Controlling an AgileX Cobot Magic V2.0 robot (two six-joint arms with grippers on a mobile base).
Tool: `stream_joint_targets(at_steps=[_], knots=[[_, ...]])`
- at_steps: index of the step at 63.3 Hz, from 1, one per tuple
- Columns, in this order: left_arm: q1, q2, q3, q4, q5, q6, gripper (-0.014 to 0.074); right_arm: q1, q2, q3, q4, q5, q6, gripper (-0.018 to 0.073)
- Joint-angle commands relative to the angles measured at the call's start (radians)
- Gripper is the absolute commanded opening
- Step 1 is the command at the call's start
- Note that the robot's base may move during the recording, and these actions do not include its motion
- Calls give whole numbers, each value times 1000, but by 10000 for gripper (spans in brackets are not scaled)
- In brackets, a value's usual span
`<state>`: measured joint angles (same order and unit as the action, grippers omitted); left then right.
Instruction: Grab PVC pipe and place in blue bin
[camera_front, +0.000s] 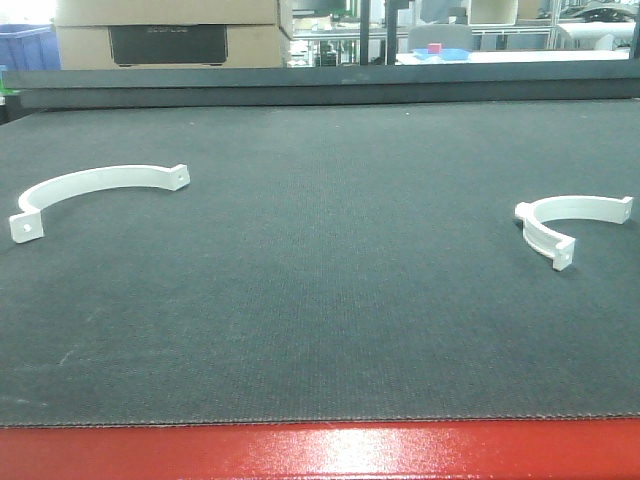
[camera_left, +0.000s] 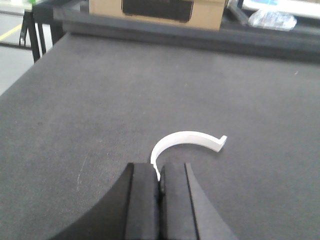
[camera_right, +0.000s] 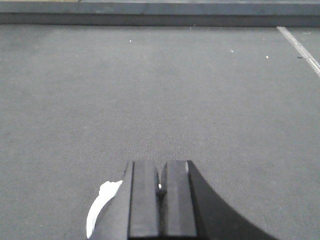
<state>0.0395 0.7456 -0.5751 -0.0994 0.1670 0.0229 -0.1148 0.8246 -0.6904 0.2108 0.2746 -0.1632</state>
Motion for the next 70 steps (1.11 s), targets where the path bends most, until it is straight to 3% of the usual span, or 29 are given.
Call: stream_joint_targets(at_steps=[1, 19, 30, 39, 48, 60, 65, 70], knots=[[-3, 77, -37, 7, -53, -7, -111, -1, 13, -22, 4, -26, -2, -161], [-3, 185, -105, 7, -122, -7, -111, -1, 21, -21, 12, -194, -2, -161], [-3, 215, -105, 10, -199, -7, -111, 1, 103, -26, 12, -154, -2, -161], [-3, 250, -105, 56, -277, -6, -111, 51, 214, -50, 12, -115, -6, -154], [-3, 301, -107, 56, -358, -6, -111, 123, 331, -97, 12, -72, -6, -34], [-3, 389, -158, 56, -302, -6, -111, 157, 447, -167, 12, -29, -6, 187], [-3, 422, -191, 56, -270, -6, -102, 157, 485, -184, 12, 7, -6, 223], [-3, 455, -233, 56, -222, -6, -36, 157, 515, -184, 12, 16, -6, 226]])
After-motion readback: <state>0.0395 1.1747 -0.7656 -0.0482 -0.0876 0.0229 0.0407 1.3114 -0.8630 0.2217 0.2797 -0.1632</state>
